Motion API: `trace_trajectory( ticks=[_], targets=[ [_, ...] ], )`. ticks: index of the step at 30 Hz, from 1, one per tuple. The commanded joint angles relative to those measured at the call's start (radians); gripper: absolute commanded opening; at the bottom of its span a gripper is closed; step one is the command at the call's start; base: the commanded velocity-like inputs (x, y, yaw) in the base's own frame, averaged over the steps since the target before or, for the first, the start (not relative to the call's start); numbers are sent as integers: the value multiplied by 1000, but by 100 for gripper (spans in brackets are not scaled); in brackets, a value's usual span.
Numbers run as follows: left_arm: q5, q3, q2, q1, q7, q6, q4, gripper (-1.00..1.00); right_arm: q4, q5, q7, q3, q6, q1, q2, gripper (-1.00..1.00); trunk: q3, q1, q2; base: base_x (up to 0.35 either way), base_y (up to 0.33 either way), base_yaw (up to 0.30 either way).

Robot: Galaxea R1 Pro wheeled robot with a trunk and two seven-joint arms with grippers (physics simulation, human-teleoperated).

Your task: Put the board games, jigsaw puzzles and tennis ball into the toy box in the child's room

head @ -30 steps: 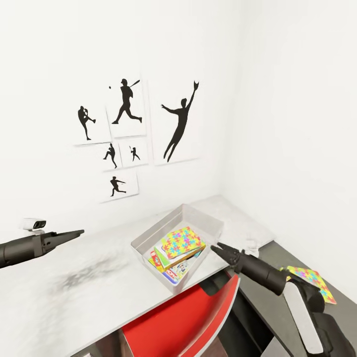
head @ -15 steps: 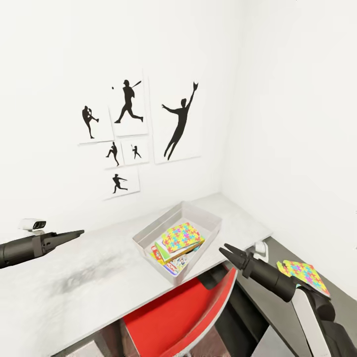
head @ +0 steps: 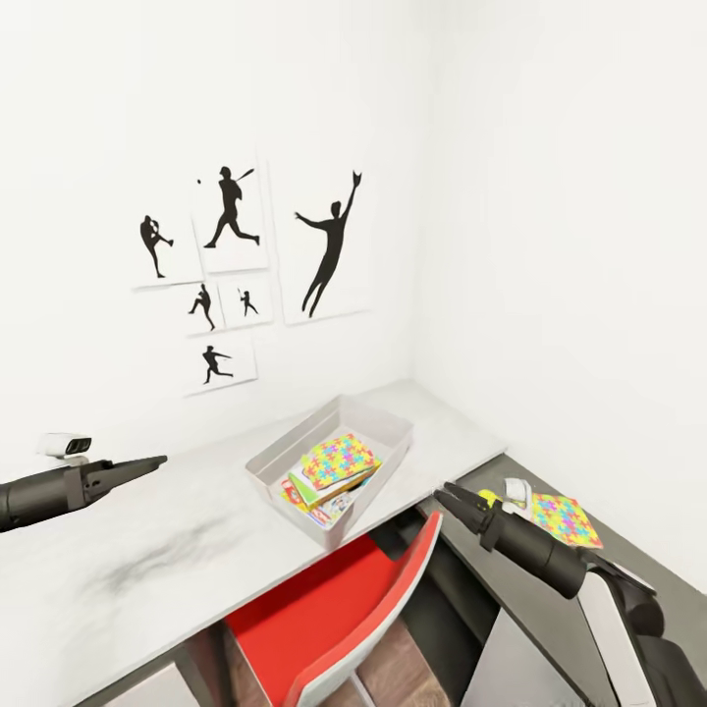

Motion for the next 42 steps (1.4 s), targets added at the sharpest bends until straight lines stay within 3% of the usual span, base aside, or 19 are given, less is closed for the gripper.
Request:
trace_trajectory(
  ticks=[1, 9, 21, 31, 42],
  targets=[
    [-1, 0, 0, -1, -4, 9, 0, 100, 0, -6, 1, -2, 7, -1, -1, 100, -1, 1, -2, -10, 0, -208],
    [1, -1, 0, 1, -4, -27, -1, 100, 2, -7, 3, -24, 8, 0, -1, 100, 9, 1, -2, -2, 0, -208],
    [1, 0, 0, 1, -4, -30, -1, 100, 8, -7, 4, -29, 8, 0, -1, 100, 23, 1, -2, 0, 0, -209],
    [1, 0, 1, 1, -4, -30, -1, 100, 23, -8, 5, -70, 10, 0, -1, 100, 35, 1, -2, 0, 0, -209],
    [1, 0, 0, 1, -4, -30, -1, 100, 31, -8, 4, -80, 11, 0, -1, 100, 48, 1, -2, 0, 0, -209]
  ],
)
